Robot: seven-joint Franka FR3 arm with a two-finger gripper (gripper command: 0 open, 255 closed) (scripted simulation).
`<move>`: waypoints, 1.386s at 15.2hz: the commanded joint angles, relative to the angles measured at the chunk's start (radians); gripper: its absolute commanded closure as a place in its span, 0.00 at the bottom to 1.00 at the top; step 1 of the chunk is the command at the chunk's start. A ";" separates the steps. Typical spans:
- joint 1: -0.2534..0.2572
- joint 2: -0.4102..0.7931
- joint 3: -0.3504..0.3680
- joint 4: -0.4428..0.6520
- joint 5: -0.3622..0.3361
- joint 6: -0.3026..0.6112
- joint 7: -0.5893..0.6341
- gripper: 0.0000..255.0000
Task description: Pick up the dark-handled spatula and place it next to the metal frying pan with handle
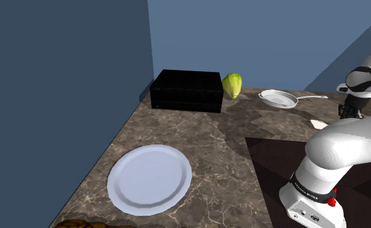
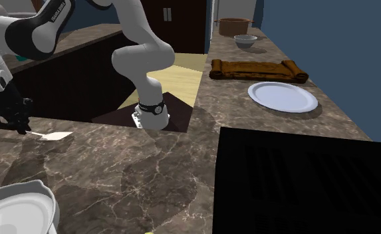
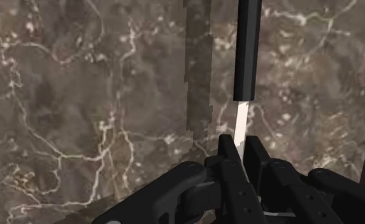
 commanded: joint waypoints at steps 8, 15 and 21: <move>0.002 0.001 -0.003 -0.002 -0.002 0.003 0.001 0.00; -0.046 -0.030 0.107 0.036 0.049 -0.096 -0.017 0.00; -0.055 -0.038 0.132 0.049 0.062 -0.121 -0.021 0.00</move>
